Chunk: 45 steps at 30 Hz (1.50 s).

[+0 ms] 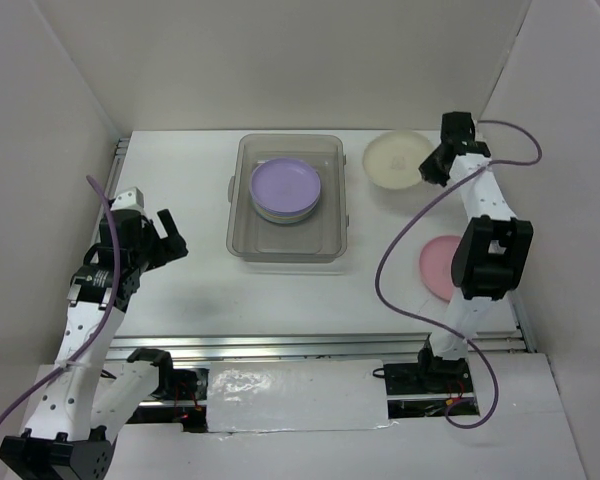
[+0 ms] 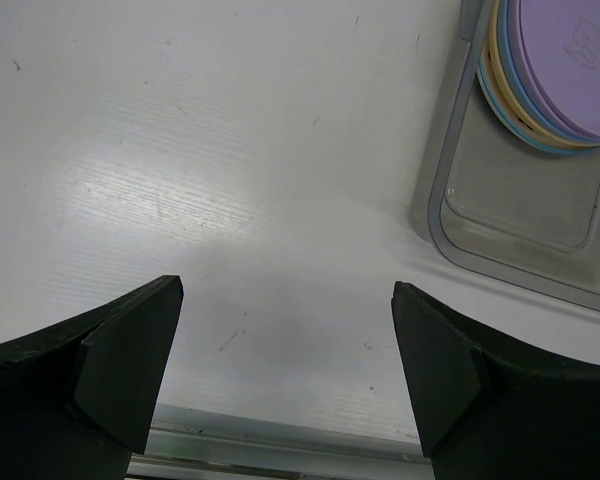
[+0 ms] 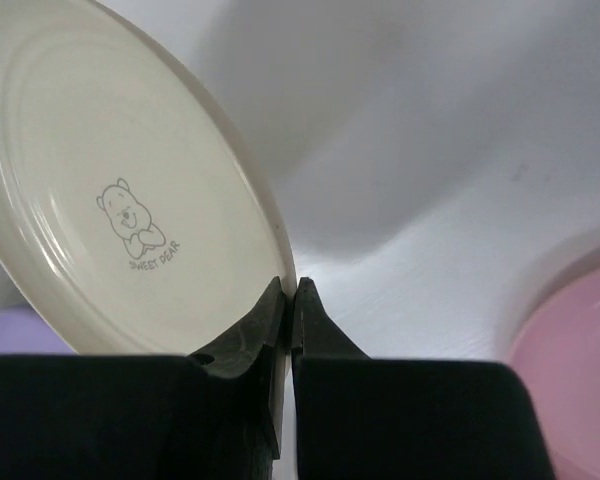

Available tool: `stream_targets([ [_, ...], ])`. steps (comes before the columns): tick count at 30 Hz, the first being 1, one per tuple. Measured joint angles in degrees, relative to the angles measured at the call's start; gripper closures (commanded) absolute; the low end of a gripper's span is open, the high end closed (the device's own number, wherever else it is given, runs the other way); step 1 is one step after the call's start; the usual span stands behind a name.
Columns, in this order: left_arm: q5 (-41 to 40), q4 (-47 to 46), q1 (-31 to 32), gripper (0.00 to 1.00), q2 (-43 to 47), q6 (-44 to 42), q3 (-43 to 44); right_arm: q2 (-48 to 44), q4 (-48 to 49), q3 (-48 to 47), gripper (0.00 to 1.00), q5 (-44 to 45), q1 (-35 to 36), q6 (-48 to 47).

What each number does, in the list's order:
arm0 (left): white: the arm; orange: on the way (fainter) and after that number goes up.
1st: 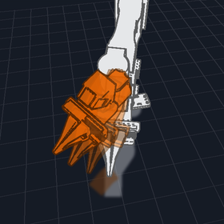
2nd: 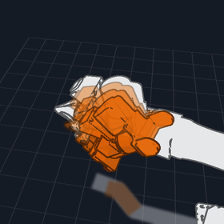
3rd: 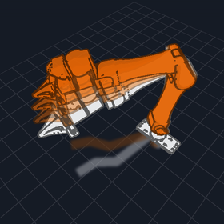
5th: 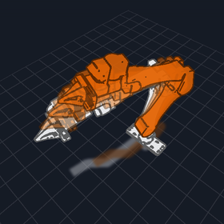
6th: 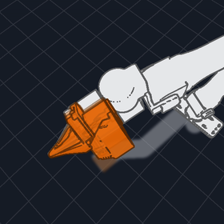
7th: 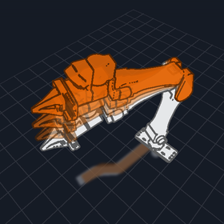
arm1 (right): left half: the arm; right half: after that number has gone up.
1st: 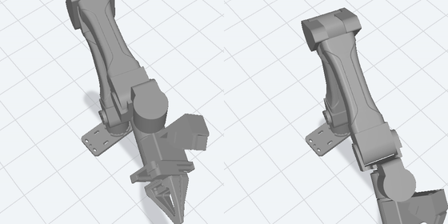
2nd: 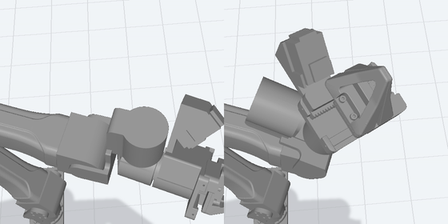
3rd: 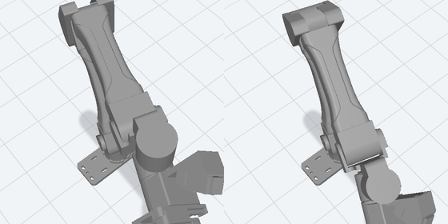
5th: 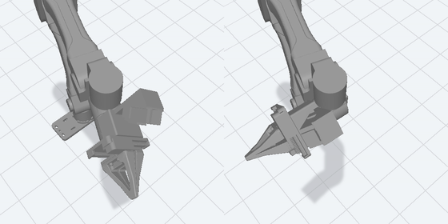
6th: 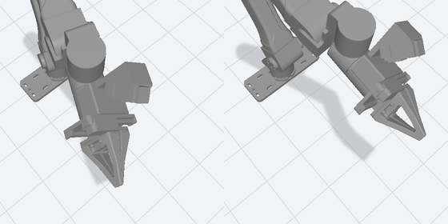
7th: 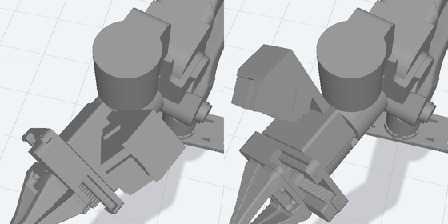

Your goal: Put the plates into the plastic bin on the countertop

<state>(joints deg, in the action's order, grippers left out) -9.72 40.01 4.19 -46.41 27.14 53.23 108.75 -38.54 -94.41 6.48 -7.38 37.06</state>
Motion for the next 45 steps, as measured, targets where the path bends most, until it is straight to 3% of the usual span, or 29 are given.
stream_targets([
  [5,0.00,-0.26,0.00,0.01,1.66,0.00,-0.35,-5.99,-0.98,-9.68,1.00,3.93,10.73,-0.09],
  [8,-0.02,-0.42,0.00,0.01,1.95,0.02,-0.37,-6.43,-0.35,-11.54,1.00,0.68,16.22,-0.26],
  [13,-0.02,-0.61,0.00,0.01,1.99,0.00,-0.42,1.05,-2.97,-16.48,1.00,-7.93,21.16,-0.76],
  [18,0.00,-0.63,0.02,0.01,2.03,0.00,-0.42,10.12,-4.13,-20.83,1.00,-10.54,24.55,-0.44],
  [25,0.61,-0.63,0.02,0.01,1.73,0.00,-0.42,15.04,-4.35,-20.85,1.00,-15.15,25.51,0.72],
  [26,0.66,-0.66,0.02,0.01,1.60,0.00,-0.42,15.23,-4.35,-20.85,0.97,-15.45,25.53,0.81],
  [27,0.70,-0.63,0.02,0.01,1.49,0.00,-0.42,15.28,-4.35,-20.85,0.72,-15.67,25.57,0.85],
  [28,0.79,-0.63,0.02,0.01,1.40,0.00,-0.42,15.28,-4.33,-20.85,0.39,-15.89,25.62,1.25],
  [30,0.85,-0.63,0.02,0.01,1.38,0.00,-0.44,15.26,-3.67,-20.85,0.18,-16.46,25.70,1.09],
  [31,0.90,-0.63,0.02,0.01,1.38,0.00,-0.42,15.26,-3.43,-20.85,0.00,-16.70,25.83,1.44],
  [39,1.05,-0.66,0.02,0.01,1.40,0.00,-0.44,11.50,-3.54,-20.35,0.00,-16.50,27.61,0.79],
  [43,1.05,-0.70,0.09,0.01,1.79,0.00,-0.48,-0.94,-5.27,-13.92,0.00,-8.44,25.97,1.20],
  [45,1.11,-0.68,0.09,0.01,2.21,0.00,-0.52,-11.47,-4.81,-6.43,0.00,-3.28,22.86,2.32],
])
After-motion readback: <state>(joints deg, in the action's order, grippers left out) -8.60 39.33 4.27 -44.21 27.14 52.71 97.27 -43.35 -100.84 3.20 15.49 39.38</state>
